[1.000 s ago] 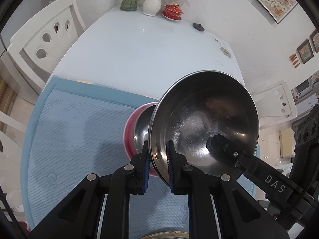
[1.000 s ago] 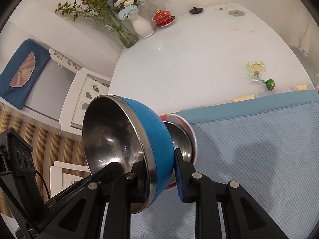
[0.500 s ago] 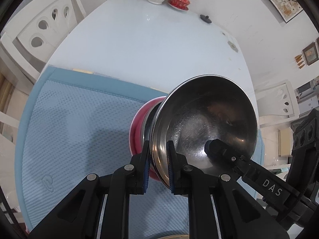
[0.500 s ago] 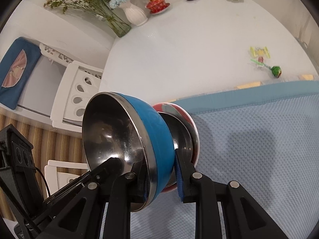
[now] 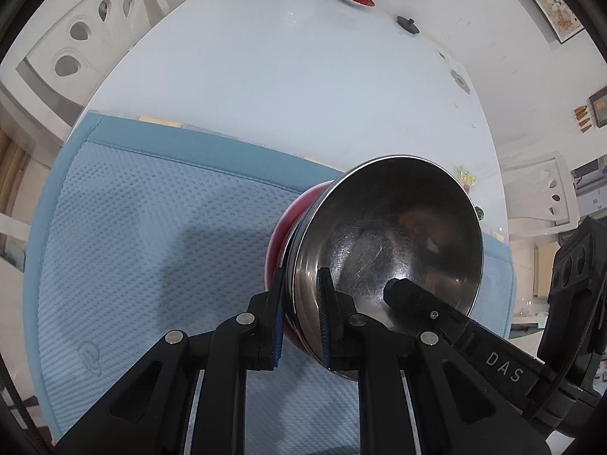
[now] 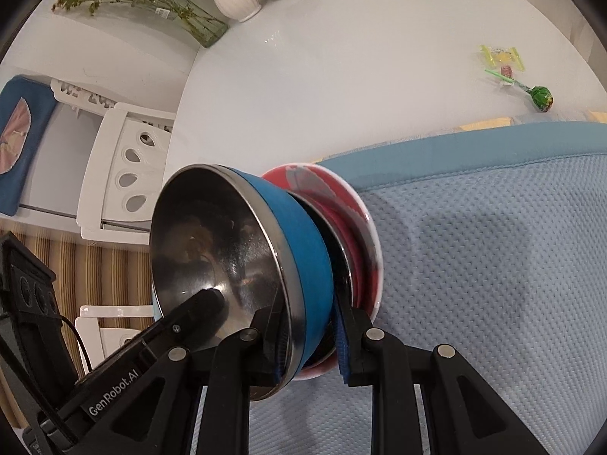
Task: Organize plates and bowls
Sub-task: 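Lower the blue-backed steel bowl into the nested bowls with both grippers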
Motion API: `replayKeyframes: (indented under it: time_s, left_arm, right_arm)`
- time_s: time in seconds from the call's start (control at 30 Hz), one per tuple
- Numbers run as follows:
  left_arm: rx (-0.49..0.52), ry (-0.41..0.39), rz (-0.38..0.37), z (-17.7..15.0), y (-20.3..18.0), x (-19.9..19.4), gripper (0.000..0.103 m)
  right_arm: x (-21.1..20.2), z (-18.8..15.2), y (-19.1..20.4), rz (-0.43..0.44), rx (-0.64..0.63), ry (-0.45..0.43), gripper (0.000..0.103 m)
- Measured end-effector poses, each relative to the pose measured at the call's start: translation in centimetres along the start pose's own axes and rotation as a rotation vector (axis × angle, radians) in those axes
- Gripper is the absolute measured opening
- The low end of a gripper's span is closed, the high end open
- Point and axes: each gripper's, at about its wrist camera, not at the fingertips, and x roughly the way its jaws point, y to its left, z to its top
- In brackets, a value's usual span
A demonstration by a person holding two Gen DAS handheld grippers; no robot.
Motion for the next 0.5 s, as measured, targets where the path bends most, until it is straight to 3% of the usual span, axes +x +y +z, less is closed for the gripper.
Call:
replayKeyframes:
  time_s: [0.5]
  left_arm:
    - [-0.002,0.018,0.001,0.1,0.9,0.5,0.012]
  right_arm:
    - [-1.7,-0.3,-0.2,0.015,0.029,-0.012,0.03]
